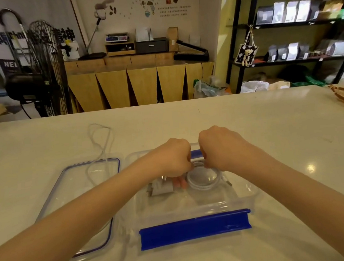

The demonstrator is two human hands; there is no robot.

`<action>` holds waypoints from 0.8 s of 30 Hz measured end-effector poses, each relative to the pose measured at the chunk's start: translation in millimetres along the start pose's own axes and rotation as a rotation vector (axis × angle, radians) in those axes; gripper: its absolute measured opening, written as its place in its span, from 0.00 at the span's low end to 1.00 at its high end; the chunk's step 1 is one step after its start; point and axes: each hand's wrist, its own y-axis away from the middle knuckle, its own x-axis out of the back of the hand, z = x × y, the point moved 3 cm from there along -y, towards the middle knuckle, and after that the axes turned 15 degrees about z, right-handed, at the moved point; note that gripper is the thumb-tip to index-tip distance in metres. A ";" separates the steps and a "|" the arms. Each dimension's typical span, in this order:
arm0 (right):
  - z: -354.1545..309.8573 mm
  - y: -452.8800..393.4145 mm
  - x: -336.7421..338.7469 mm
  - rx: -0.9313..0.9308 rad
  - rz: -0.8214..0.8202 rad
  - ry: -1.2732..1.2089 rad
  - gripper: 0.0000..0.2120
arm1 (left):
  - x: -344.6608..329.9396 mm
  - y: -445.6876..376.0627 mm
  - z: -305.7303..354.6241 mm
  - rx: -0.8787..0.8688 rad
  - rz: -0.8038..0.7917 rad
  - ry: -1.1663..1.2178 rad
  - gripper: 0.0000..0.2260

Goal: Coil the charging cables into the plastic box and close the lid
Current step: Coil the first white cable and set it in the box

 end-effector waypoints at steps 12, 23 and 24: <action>-3.6 0.8 -0.4 0.020 -0.086 0.042 0.10 | 10.9 23.5 0.8 -0.113 0.030 -0.060 0.12; -60.2 -12.4 44.1 0.348 0.150 -0.474 0.06 | 74.3 92.4 -46.4 0.030 0.314 0.487 0.09; -72.7 -12.0 46.2 0.418 0.148 -0.515 0.07 | 78.8 99.2 -55.8 0.060 0.373 0.511 0.09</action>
